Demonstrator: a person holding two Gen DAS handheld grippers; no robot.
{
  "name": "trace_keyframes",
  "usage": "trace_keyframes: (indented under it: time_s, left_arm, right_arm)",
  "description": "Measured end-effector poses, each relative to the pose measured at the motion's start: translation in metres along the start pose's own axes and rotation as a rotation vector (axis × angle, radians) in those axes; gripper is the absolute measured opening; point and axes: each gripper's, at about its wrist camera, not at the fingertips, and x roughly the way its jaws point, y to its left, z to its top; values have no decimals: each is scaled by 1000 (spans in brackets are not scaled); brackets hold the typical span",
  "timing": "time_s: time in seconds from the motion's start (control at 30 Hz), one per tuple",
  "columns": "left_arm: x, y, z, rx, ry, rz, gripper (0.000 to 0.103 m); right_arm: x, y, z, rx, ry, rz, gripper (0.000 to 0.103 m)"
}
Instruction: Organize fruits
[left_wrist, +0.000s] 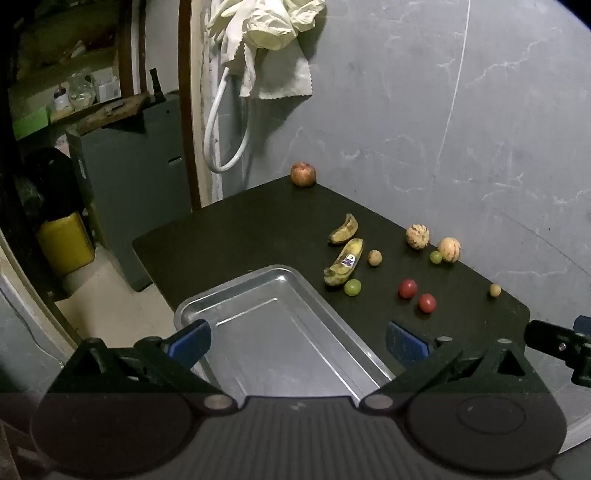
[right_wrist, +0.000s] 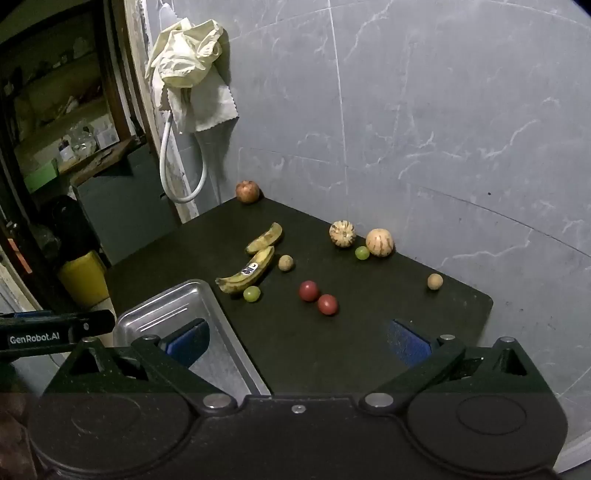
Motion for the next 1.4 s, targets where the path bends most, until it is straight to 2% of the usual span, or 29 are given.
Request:
trace_keyframes:
  time_s: [0.07, 0.33, 0.57, 1.4]
  left_arm:
    - [1, 1, 1, -2, 19, -5, 103]
    - [7, 6, 7, 1, 13, -11, 103]
    - [4, 0, -4, 12, 9, -4, 103]
    - [9, -2, -4, 10, 17, -10, 103]
  right_arm:
    - [0, 0, 0, 0, -1, 2, 102]
    - [1, -1, 1, 1, -1, 1, 102]
    - [2, -1, 1, 2, -1, 3, 102]
    - [0, 2, 0, 1, -1, 1, 102]
